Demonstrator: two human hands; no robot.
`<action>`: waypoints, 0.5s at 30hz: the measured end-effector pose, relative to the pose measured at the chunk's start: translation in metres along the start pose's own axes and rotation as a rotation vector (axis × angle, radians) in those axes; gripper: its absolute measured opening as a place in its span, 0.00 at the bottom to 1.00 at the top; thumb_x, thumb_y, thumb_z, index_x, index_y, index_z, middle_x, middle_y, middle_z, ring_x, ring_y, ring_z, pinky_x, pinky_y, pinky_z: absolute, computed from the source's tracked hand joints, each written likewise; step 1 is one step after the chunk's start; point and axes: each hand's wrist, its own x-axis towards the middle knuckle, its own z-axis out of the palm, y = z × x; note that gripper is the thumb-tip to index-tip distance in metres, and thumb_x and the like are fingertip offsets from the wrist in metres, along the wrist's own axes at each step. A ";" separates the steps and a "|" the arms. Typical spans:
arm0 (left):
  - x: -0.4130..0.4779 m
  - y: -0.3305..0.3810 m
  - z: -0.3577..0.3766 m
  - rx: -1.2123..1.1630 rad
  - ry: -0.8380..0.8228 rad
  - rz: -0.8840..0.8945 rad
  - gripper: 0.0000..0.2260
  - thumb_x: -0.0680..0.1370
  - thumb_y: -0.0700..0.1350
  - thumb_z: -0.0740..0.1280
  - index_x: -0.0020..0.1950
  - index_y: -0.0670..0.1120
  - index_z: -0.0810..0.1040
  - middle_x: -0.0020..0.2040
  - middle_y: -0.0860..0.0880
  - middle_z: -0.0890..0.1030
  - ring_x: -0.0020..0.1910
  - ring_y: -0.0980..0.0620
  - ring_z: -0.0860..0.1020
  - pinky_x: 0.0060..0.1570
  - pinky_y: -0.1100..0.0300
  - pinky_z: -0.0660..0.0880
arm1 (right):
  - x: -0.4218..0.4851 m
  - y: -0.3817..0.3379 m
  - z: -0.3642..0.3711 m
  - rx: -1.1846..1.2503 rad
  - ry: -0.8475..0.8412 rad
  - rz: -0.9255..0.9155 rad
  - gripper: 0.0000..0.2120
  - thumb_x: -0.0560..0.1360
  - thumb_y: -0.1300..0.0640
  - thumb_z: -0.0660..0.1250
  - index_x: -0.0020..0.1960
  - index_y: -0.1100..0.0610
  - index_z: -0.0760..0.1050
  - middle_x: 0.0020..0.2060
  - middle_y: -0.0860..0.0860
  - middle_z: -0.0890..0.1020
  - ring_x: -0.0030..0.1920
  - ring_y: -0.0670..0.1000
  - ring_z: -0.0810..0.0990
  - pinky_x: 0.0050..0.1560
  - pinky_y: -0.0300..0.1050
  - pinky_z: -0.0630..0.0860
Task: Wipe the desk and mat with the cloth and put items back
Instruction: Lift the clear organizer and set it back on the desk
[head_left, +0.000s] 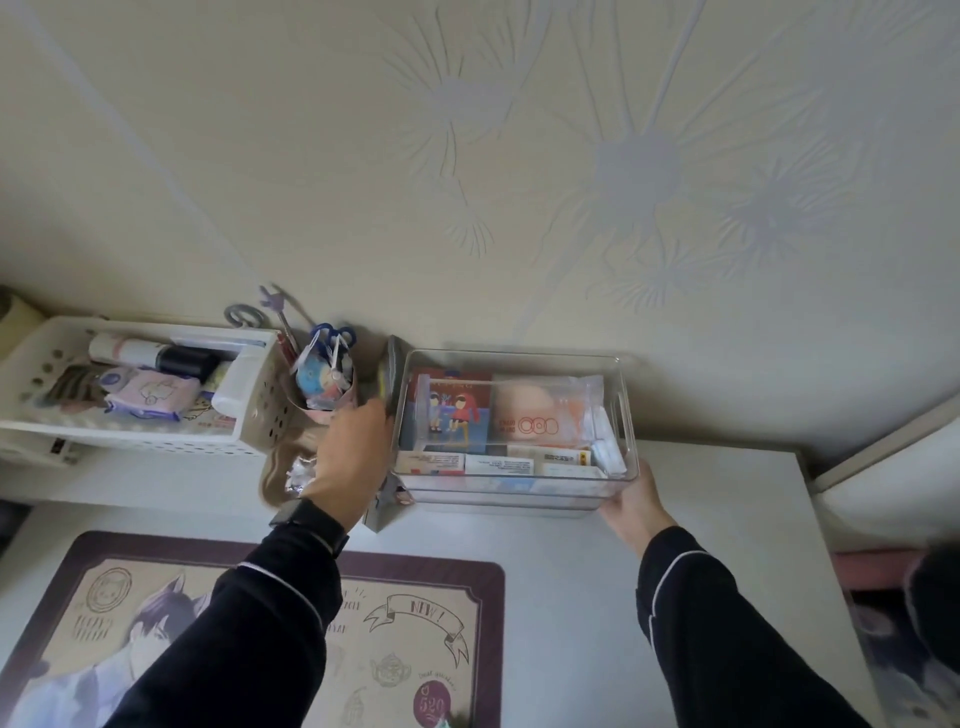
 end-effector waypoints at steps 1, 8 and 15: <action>0.000 -0.001 0.002 -0.044 0.000 0.028 0.09 0.81 0.40 0.56 0.53 0.38 0.74 0.45 0.40 0.79 0.41 0.40 0.77 0.39 0.52 0.74 | 0.001 0.001 0.001 -0.003 0.016 -0.011 0.18 0.79 0.61 0.51 0.45 0.60 0.80 0.37 0.56 0.84 0.39 0.56 0.83 0.41 0.49 0.79; 0.002 -0.017 0.010 -0.280 -0.004 0.079 0.09 0.82 0.43 0.57 0.47 0.39 0.72 0.36 0.43 0.76 0.34 0.44 0.73 0.34 0.55 0.67 | -0.008 0.007 0.005 0.033 0.083 -0.061 0.16 0.80 0.60 0.51 0.46 0.57 0.78 0.34 0.52 0.84 0.37 0.52 0.82 0.43 0.47 0.78; -0.002 -0.019 0.012 -0.380 -0.017 -0.008 0.12 0.82 0.50 0.58 0.44 0.44 0.69 0.34 0.50 0.73 0.33 0.48 0.73 0.29 0.58 0.63 | -0.019 0.009 0.019 0.132 0.301 0.079 0.13 0.66 0.65 0.49 0.37 0.55 0.71 0.23 0.50 0.70 0.25 0.51 0.65 0.25 0.38 0.60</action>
